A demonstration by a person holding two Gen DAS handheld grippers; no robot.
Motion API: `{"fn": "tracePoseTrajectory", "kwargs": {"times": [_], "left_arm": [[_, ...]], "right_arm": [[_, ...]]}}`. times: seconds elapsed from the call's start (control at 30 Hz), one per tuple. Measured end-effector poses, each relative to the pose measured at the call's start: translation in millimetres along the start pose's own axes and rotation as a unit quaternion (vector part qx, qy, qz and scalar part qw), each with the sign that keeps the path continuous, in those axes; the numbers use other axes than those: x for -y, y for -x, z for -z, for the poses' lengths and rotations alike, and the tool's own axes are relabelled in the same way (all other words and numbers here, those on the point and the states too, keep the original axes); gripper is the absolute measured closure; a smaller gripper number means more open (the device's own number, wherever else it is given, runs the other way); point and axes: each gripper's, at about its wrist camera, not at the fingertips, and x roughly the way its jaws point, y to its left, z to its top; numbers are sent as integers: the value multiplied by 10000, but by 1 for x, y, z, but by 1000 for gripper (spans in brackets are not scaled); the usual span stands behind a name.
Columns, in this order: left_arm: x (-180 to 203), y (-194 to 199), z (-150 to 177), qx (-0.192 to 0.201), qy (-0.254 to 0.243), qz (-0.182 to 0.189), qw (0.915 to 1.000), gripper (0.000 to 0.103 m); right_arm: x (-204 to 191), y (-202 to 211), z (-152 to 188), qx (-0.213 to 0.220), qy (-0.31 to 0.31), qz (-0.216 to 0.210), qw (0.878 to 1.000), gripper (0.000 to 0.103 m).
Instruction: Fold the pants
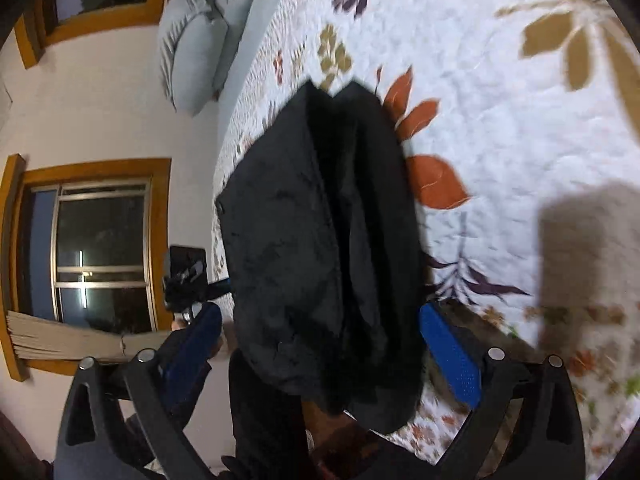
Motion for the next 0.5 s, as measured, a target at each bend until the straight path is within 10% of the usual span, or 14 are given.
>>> {"fn": "tracePoseTrajectory", "kwargs": {"times": [0.23, 0.5], "left_arm": [[-6, -17, -7, -151, 104, 197, 9996, 9], [-3, -42, -9, -600, -156, -374, 9974, 6]], "right_arm": [[1, -15, 1, -98, 26, -118, 9999, 3], [2, -25, -6, -158, -59, -110, 9998, 3]]}}
